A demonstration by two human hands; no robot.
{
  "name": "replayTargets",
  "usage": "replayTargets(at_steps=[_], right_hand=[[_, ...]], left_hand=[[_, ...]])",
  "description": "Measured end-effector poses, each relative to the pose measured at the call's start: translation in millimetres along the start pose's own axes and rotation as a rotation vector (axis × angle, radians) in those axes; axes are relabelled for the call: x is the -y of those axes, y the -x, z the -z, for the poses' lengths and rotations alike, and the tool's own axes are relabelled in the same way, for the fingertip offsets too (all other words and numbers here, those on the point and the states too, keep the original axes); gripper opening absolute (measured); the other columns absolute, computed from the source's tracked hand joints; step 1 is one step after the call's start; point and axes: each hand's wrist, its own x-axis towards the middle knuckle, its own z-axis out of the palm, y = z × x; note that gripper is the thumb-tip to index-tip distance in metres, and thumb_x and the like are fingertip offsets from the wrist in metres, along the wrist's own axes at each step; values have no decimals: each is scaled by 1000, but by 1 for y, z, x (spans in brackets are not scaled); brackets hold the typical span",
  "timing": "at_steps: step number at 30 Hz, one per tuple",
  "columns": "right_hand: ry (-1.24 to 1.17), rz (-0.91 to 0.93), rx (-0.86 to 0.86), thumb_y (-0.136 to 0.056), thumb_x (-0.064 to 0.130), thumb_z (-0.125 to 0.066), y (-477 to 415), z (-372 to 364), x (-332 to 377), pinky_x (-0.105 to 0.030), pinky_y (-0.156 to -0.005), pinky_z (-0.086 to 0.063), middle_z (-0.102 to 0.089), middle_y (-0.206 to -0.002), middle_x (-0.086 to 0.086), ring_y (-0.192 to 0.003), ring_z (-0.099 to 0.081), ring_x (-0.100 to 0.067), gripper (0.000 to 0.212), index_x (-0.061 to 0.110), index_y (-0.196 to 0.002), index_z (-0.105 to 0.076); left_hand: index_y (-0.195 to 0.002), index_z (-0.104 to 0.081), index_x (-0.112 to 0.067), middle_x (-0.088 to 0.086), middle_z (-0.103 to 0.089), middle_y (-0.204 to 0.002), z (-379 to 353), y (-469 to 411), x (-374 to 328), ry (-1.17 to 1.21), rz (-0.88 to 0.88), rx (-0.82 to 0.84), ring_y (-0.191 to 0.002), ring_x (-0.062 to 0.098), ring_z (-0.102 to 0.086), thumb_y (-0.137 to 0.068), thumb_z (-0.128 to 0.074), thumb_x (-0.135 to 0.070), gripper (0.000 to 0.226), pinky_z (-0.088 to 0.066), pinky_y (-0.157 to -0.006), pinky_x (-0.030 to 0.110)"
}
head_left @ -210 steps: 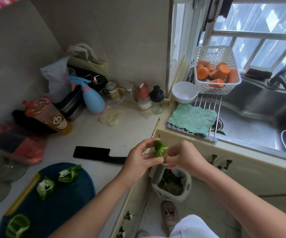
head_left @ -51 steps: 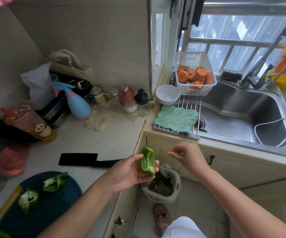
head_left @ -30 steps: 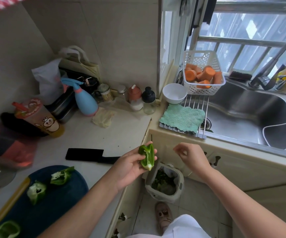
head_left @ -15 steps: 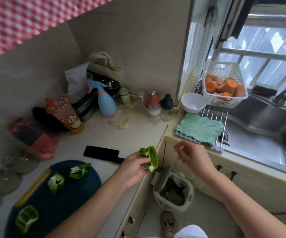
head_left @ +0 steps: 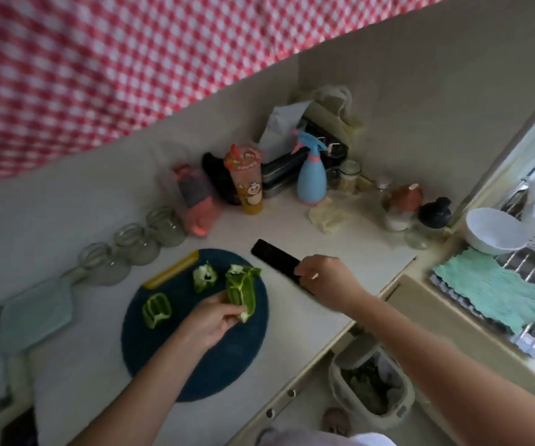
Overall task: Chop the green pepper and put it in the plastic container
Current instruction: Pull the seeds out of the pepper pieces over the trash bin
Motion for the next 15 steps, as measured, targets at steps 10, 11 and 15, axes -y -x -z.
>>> replayTargets(at_steps=[10, 11, 15], right_hand=[[215, 274, 321, -89, 17, -61, -87, -71, 88, -32, -103, -38, -45, -140, -11, -123, -47, -26, 54, 14, -140, -42], [249, 291, 350, -88, 16, -62, -94, -76, 94, -32, -104, -37, -41, -143, -11, -125, -45, -27, 59, 14, -142, -38], [432, 349, 465, -84, 20, -69, -115, -99, 109, -30, -110, -28, -28, -153, -10, -138, -29, -26, 80, 15, -149, -24]], left_hand=[[-95, -61, -1, 9, -59, -80, 90, 5, 12, -417, -66, -388, -80, 24, -57, -73, -53, 21, 32, -51, -70, 33], [-85, -59, -1, 9, -58, -78, 94, 5, 11, -494, -73, -392, -80, 24, -56, -73, -54, 20, 25, -51, -68, 32], [-65, -58, -2, 12, -56, -68, 112, 2, 7, -743, -125, -387, -73, 24, -57, -75, -56, 4, 12, -45, -65, 30]])
